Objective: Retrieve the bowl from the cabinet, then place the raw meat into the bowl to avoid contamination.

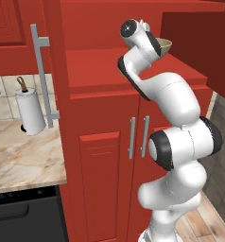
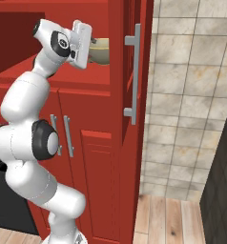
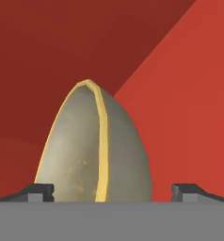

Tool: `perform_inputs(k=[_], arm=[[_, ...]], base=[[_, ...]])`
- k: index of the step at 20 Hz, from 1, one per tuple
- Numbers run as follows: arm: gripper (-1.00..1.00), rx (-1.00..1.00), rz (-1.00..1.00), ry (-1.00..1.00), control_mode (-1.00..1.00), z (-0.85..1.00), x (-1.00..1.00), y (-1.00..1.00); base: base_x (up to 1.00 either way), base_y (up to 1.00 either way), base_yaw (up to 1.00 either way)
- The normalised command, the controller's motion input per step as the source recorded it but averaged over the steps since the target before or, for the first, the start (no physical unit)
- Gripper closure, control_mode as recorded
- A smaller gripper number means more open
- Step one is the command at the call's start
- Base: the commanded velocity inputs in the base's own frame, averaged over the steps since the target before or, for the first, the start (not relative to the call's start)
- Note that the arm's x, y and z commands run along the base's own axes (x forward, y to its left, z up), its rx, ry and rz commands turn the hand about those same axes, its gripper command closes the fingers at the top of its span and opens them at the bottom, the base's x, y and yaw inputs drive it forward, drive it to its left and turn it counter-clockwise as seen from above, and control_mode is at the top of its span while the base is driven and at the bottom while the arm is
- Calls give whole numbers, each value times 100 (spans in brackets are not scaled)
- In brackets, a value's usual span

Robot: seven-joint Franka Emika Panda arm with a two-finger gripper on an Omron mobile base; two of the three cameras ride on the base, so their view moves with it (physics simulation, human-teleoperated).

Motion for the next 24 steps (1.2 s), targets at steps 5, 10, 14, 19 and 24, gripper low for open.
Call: perform_inputs(k=[5,10,14,19,24], arm=[[-100,0,0,0,-100,-3,28,0],[-100,0,0,0,-100,-6,17,0],[-100,2,0,0,-100,-9,7,-6],[100,2,-4,0,-100,-24,0,0],[100,2,-4,1,-100,-27,0,0]], base=[[0,0,0],[0,0,0],[0,0,0],[0,0,0],[0,0,0]])
